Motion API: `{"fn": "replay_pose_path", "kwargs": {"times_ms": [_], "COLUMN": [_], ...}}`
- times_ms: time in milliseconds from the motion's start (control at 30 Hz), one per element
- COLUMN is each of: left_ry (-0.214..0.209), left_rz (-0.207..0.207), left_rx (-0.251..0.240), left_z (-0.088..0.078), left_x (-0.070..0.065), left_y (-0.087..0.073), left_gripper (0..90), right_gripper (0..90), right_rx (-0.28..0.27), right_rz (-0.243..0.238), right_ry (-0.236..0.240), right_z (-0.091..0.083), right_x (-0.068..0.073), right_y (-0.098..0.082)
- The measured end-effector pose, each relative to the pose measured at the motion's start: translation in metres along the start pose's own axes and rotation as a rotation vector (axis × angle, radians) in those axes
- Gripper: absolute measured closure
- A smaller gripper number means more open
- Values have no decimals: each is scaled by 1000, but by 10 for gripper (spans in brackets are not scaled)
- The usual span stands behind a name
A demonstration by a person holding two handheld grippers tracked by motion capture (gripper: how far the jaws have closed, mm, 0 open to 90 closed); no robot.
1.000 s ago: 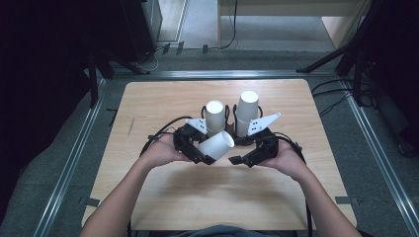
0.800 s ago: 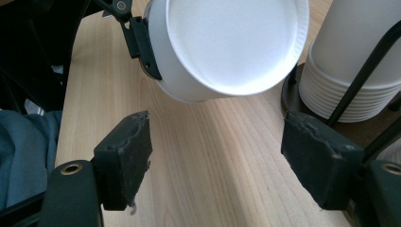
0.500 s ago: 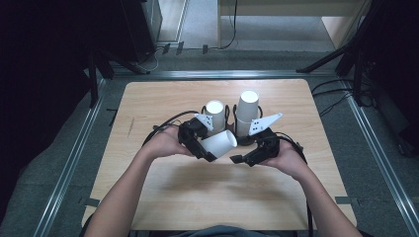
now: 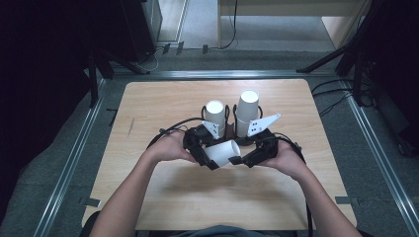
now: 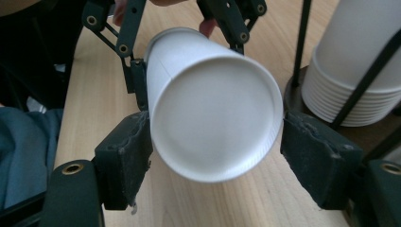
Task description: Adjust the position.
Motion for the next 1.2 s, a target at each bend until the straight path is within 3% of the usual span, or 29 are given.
{"fn": "replay_pose_path", "kwargs": {"times_ms": [200, 633, 867, 1000, 1200], "left_ry": [-17, -41, -30, -2, 50], "left_rz": [25, 55, 12, -43, -96], "left_rx": [15, 5, -29, -59, -111], "left_z": [6, 6, 4, 2, -2], "left_x": [-6, -11, -10, -3, 3], "left_y": [1, -2, 1, 4, 5], "left_gripper": [291, 280, 236, 125, 69], "right_gripper": [294, 351, 350, 348, 347], "right_rx": [31, 66, 51, 39, 10], "right_rz": [-8, 5, 13, 15, 36], "right_ry": [58, 107, 115, 95, 68], "right_z": [11, 15, 11, 4, -7], "right_x": [5, 11, 12, 10, 4], "right_y": [-1, -2, 0, 1, 1]}}
Point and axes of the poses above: each handheld gripper's, and its own axes: z roughly forward along the jaws, y roughly out of its top, x roughly to its left, the point moved 9 cm from there along z, roughly forward along the jaws, and after that the axes turned 15 degrees about y, right-handed, at the moved point
